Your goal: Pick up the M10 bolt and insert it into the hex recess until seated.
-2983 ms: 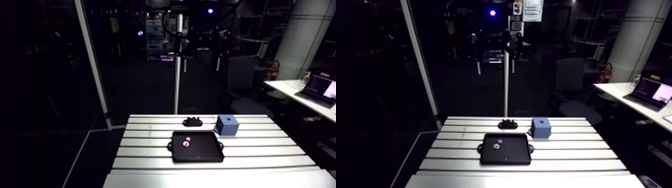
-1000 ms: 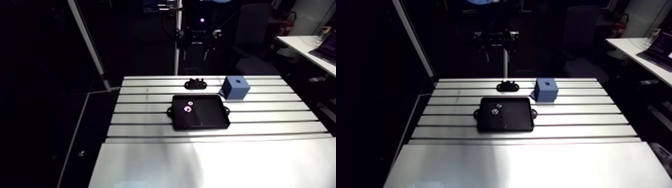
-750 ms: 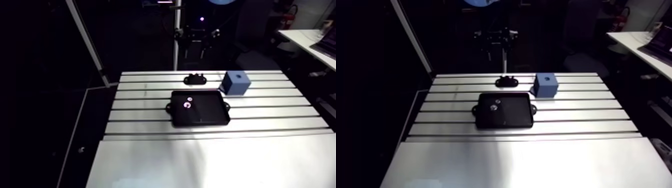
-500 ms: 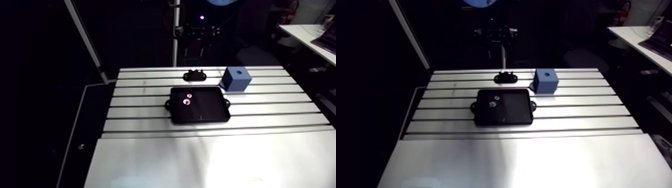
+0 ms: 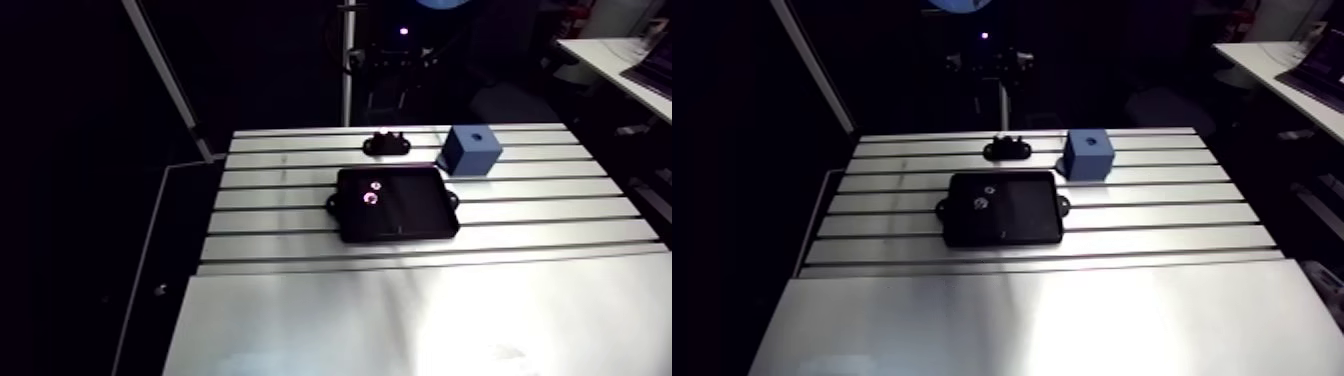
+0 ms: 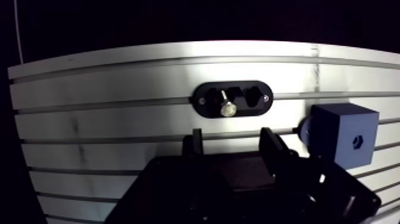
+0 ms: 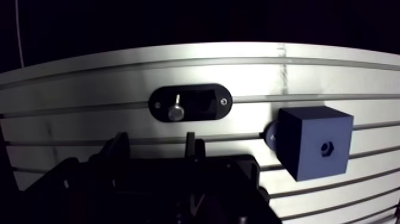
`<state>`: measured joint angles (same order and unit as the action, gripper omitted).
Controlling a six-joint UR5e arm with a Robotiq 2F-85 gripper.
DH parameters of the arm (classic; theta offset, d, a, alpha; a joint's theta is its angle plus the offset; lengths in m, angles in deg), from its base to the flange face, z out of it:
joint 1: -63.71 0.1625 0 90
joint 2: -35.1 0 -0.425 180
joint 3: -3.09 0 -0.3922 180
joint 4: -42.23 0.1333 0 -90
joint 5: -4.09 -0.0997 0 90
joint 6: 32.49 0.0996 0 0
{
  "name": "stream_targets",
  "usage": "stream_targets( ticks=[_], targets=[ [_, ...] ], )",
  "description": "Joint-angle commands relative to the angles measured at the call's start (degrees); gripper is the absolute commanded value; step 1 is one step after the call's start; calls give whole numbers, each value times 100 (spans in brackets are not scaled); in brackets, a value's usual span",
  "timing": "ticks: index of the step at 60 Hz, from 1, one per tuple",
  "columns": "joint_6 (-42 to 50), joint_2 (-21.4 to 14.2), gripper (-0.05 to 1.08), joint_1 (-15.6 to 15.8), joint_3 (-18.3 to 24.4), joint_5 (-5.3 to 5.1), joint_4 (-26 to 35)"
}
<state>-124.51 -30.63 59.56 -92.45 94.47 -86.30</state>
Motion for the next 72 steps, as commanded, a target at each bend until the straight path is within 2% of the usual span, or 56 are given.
stream_targets(
  ticks=[1, 12, 39, 58, 72],
  targets=[
    [-32, 79, 41, -69, -12, -95, -18],
    [-58, 169, 41, -87, -31, -113, -332],
    [-188, 301, 41, -87, -40, -113, -398],
    [-415, 380, 41, -87, -75, -208, -439],
    [-428, 381, 41, -120, -117, -210, -572]
  ],
)
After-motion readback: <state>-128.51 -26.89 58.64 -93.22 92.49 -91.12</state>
